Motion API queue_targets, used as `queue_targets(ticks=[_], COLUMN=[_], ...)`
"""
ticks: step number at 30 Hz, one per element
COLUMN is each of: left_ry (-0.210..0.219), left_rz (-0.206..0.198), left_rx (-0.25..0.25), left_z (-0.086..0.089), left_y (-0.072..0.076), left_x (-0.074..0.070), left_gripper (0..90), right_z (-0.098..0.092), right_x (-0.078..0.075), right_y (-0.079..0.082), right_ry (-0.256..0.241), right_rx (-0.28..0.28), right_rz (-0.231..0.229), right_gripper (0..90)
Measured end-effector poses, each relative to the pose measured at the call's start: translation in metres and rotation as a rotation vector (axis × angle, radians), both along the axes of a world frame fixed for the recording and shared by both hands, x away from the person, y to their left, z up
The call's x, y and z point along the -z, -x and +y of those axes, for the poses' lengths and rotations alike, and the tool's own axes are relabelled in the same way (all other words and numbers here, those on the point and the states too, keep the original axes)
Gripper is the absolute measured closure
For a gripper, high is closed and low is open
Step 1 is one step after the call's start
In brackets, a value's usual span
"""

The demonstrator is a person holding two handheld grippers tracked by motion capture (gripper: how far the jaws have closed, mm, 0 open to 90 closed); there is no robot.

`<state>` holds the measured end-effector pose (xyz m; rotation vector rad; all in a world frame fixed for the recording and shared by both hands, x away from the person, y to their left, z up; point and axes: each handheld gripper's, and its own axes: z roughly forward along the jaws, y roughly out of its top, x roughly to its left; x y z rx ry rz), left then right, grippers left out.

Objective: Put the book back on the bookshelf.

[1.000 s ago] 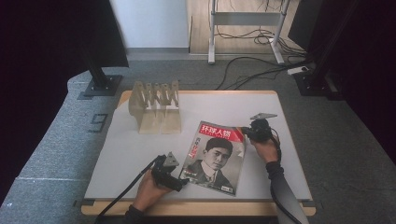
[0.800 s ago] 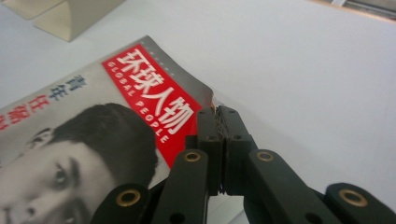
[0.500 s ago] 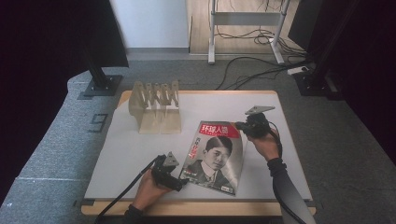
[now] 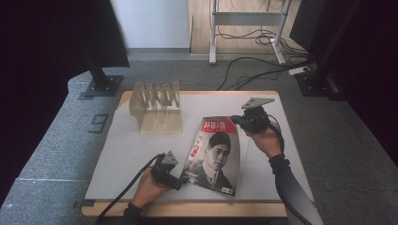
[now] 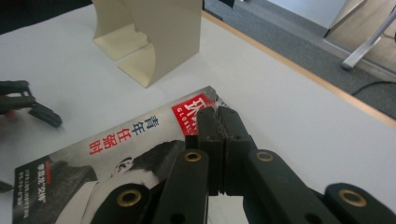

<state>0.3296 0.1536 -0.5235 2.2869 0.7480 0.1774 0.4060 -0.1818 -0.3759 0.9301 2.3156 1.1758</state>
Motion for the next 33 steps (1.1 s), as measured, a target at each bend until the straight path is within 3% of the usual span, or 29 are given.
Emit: queue_targets(ticks=[12, 19, 22, 27, 33], left_ry=[0.022, 0.048, 0.032, 0.067, 0.079], left_rz=[0.002, 0.043, 0.048, 0.083, 0.121], left_rx=[0.089, 0.135, 0.155, 0.198, 0.185], left_z=[-0.014, -0.024, -0.029, -0.031, -0.028], left_y=[-0.027, -0.041, -0.044, -0.047, -0.049], left_x=[-0.023, -0.020, -0.017, -0.015, -0.019], left_gripper=[14.1, 17.5, 21.0, 35.8, 54.7], right_z=[0.008, 0.008, 0.009, 0.011, 0.013], right_x=[-0.032, -0.046, -0.051, -0.055, -0.055], right_y=[0.015, 0.020, 0.023, 0.027, 0.027], right_ry=[0.021, 0.025, 0.025, 0.025, 0.030], right_rx=[-0.050, -0.071, -0.080, -0.096, -0.107], right_rz=[-0.067, -0.097, -0.109, -0.120, -0.120], right_gripper=[87.8, 87.9, 87.8, 87.8, 88.0])
